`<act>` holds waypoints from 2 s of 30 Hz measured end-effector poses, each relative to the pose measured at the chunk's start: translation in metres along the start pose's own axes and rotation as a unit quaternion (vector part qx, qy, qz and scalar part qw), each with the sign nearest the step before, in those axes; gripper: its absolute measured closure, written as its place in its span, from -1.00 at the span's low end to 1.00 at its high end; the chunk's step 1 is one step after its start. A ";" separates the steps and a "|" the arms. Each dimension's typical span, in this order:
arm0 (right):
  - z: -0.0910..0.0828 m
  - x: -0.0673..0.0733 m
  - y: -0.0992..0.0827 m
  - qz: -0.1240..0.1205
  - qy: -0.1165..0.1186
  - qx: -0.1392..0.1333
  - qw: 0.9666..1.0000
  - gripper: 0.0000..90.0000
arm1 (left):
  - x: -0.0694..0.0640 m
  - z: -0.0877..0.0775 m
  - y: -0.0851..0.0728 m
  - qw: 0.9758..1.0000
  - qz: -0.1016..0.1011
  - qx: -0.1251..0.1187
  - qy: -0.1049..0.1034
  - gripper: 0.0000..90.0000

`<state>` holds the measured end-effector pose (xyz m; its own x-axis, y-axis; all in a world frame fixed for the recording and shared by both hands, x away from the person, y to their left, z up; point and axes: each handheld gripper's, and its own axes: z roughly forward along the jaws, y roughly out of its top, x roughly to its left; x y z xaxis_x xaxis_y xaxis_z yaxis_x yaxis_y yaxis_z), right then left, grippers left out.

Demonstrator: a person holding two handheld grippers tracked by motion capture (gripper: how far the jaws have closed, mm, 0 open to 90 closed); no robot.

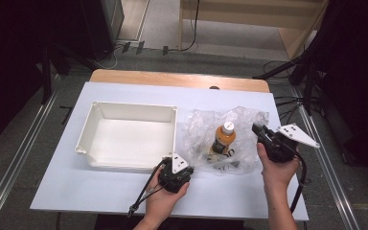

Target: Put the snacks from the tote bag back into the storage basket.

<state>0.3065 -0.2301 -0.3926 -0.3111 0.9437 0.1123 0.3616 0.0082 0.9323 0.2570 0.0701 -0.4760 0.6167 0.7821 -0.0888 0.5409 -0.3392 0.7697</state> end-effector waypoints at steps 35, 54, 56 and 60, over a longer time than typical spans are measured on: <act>0.025 -0.049 -0.076 0.071 -0.003 0.152 0.986 0.53 | 0.001 0.000 0.000 1.000 -0.014 0.004 0.019 0.92; -0.024 -0.034 -0.036 0.053 -0.024 0.000 0.998 -0.60 | 0.001 -0.001 0.000 1.000 -0.008 0.000 0.014 0.87; -0.027 -0.031 -0.028 0.048 -0.026 -0.026 0.998 -0.42 | 0.000 0.000 0.000 1.000 -0.008 -0.001 0.013 0.87; -0.023 -0.021 -0.007 0.032 0.004 -0.051 0.998 0.09 | -0.001 0.000 0.000 1.000 -0.006 -0.001 0.014 0.87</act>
<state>0.2907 -0.2579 -0.3936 -0.2973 0.9385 0.1758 0.2904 -0.0865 0.9530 0.2566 0.0697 -0.4762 0.5938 0.8006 -0.0807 0.5476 -0.3286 0.7695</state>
